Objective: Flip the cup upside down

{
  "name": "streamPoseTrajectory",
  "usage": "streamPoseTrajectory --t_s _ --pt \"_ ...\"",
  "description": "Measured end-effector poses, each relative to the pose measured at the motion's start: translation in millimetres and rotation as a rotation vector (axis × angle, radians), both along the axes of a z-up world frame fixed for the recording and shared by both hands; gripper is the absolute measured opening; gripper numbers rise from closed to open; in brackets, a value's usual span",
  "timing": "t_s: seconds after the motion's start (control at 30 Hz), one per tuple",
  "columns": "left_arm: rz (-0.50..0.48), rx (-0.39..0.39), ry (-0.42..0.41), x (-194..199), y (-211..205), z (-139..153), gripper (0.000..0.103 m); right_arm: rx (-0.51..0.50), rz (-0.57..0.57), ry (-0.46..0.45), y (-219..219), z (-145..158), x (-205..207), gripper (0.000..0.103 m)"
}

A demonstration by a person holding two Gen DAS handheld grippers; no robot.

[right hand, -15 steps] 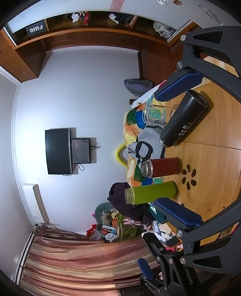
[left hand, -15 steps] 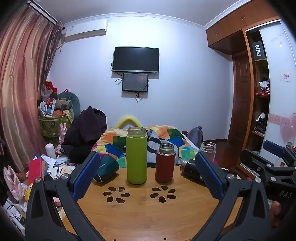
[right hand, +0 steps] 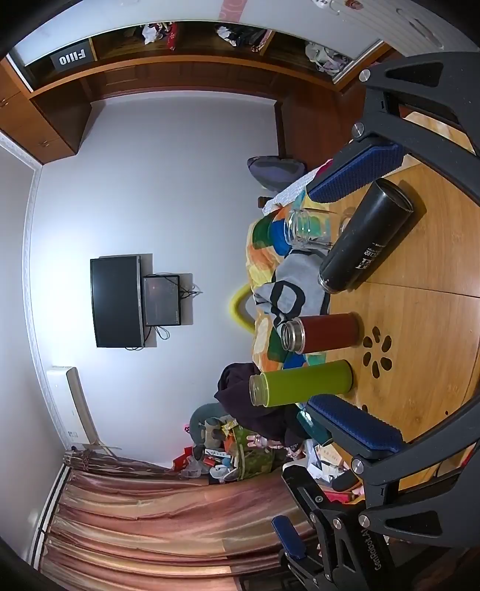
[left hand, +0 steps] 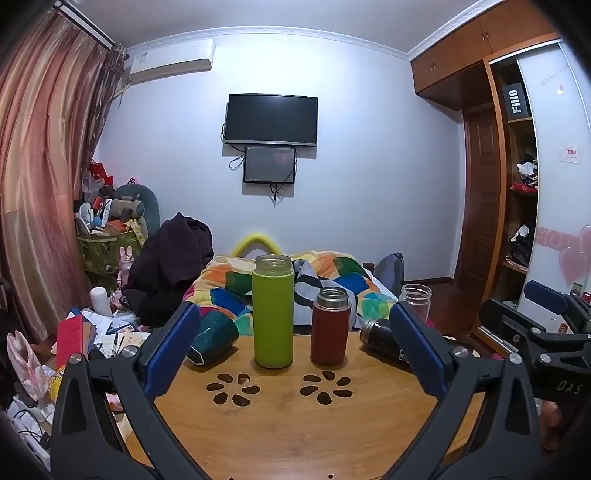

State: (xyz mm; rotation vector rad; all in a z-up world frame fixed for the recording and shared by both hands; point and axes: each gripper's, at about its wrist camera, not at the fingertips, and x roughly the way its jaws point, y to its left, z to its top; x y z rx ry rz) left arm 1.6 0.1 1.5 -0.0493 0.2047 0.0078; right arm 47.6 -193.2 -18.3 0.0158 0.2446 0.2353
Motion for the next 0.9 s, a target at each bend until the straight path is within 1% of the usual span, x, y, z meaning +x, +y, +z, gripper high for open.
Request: streamPoseTrajectory --t_s 0.9 --pt "0.001 0.007 -0.006 -2.9 1.0 0.8 0.103 0.004 0.003 -0.007 0.8 3.1 -0.9 0.103"
